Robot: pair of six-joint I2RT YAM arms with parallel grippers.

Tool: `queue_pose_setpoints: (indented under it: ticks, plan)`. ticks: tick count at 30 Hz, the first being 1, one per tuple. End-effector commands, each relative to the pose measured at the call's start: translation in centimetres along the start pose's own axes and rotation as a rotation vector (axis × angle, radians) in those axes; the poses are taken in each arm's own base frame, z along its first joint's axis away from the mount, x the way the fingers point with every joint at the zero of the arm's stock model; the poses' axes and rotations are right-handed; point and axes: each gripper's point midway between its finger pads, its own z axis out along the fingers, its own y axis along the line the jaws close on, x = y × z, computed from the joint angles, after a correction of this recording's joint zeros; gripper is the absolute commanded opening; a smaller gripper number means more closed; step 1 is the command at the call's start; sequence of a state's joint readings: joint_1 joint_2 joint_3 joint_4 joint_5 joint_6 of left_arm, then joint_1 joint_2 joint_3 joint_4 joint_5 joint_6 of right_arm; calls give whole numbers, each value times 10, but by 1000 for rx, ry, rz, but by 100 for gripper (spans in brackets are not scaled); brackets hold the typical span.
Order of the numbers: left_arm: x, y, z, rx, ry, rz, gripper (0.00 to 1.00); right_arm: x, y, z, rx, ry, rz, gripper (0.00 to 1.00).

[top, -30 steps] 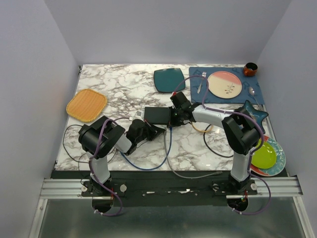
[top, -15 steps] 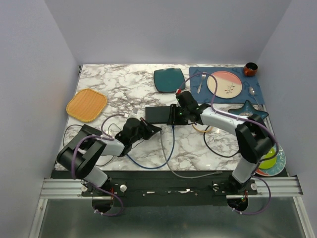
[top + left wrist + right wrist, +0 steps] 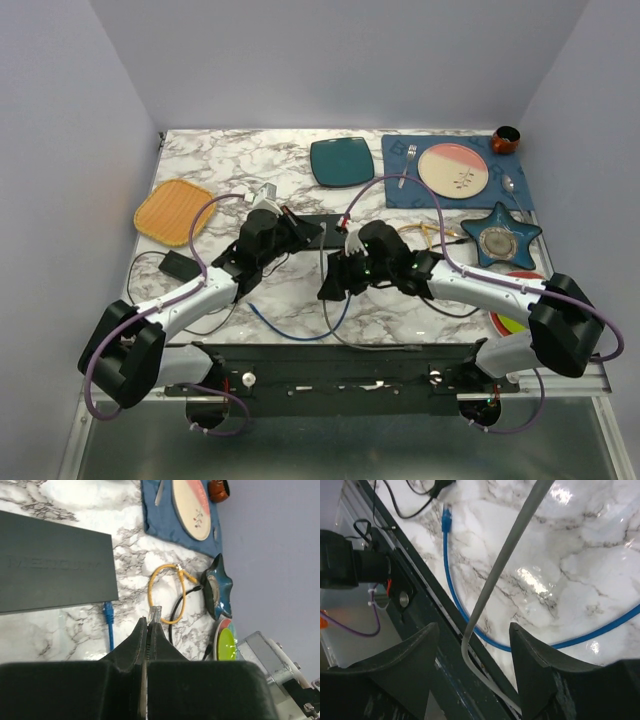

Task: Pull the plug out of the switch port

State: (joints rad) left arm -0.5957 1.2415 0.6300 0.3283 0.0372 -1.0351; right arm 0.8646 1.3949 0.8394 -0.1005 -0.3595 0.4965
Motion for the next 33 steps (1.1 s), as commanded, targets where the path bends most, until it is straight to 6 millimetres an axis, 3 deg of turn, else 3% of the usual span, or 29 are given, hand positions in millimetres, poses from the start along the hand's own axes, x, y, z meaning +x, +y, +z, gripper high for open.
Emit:
queue_pose_setpoints:
  ticks: [1,6,7,9,12,15,16,17,18,19,20,21,22,24,25,26,27,32,33]
  plan:
    - [-8,3,-7,-41,-13,42,0,8,5,1,-23,-33,-7,67]
    - [-9,0,-13,-32,-20,33,0,27,4,15,-5,22,21,61]
    - [-9,0,-15,-29,-22,32,0,25,5,18,-16,12,22,57]
    - [-10,-2,-19,-22,-26,32,0,31,5,24,-17,31,40,39]
    - [-7,1,-23,-23,-26,21,0,29,14,27,-53,28,38,29]
    - [-6,3,-26,-23,-26,18,0,19,21,23,-60,1,16,18]
    - [-11,4,-26,-36,-50,21,0,17,14,20,-13,-10,18,14]
    - [-11,8,-28,-62,-46,24,5,6,15,16,6,-44,6,4]
    - [-13,10,-29,-82,-51,35,27,4,11,10,46,-46,-9,1]
    - [-19,7,-32,-88,-67,40,39,-1,2,-3,125,-67,-15,1]
    - [-21,18,-35,-148,-79,43,48,-17,6,-13,147,-108,-30,1]
    - [-25,20,-37,-167,-96,37,63,-24,4,-22,181,-129,-49,1]
    - [-30,19,-41,-166,-113,24,69,-33,-5,-39,266,-172,-54,1]
    - [-37,25,-45,-197,-142,11,76,-58,-4,-63,342,-243,-64,1]
    - [-44,22,-49,-193,-167,0,78,-60,-19,-77,454,-247,-63,1]
    - [-44,30,-51,-222,-168,-3,85,-66,-22,-87,498,-262,-67,1]
    - [-47,36,-54,-248,-185,-12,88,-84,-17,-100,526,-306,-67,1]
    - [-42,58,-60,-301,-185,-64,89,-98,-64,-134,773,-292,13,1]
    - [-39,59,-60,-297,-177,-65,89,-103,-84,-143,815,-304,63,1]
